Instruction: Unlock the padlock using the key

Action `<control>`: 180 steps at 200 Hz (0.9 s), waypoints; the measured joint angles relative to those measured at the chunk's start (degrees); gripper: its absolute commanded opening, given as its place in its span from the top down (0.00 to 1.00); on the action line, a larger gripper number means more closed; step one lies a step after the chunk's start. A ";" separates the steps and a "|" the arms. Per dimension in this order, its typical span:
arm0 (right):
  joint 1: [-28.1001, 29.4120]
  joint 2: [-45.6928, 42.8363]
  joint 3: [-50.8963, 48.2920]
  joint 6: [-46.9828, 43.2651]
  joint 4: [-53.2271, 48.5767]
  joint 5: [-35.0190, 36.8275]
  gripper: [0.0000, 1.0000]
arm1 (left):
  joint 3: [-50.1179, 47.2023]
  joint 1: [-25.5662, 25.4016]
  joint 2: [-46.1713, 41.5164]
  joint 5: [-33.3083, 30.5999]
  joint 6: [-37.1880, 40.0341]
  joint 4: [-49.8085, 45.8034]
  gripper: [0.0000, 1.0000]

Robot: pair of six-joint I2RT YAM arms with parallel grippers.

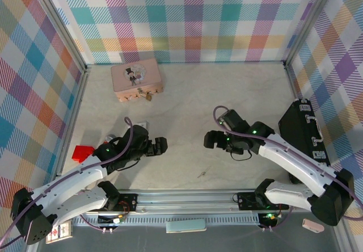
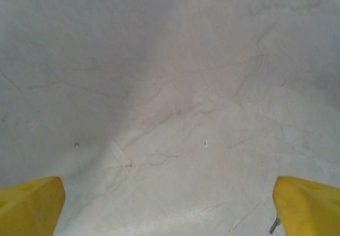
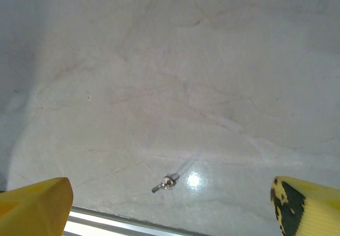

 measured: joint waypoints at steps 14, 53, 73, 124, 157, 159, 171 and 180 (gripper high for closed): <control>2.45 2.10 -0.44 1.79 -0.17 0.20 0.07 | -1.31 -0.98 0.00 -0.39 -0.90 0.13 0.00; 6.99 7.37 -1.29 5.20 -0.55 -0.24 0.15 | -4.00 -1.53 0.35 -0.98 -3.04 0.52 0.00; 7.93 9.03 -2.21 7.10 0.00 -1.42 0.20 | -4.37 -1.55 -0.15 -1.99 -4.04 0.72 0.00; 11.45 13.97 -2.71 10.62 2.19 -4.50 0.37 | -7.06 -1.57 -3.67 -4.63 -6.34 1.66 0.00; 13.18 17.16 -2.71 10.97 3.23 -5.68 0.49 | -7.67 -1.57 -3.93 -5.57 -6.78 1.88 0.00; 13.20 17.29 -2.71 11.04 3.26 -5.73 0.50 | -7.67 -1.57 -3.93 -5.62 -6.82 1.88 0.00; 13.62 18.27 -2.71 10.93 3.30 -5.95 0.53 | -7.67 -1.57 -3.93 -5.81 -6.84 1.97 0.00; 13.84 18.80 -2.71 10.88 3.32 -6.19 0.54 | -7.67 -1.57 -3.93 -5.81 -6.84 1.99 0.00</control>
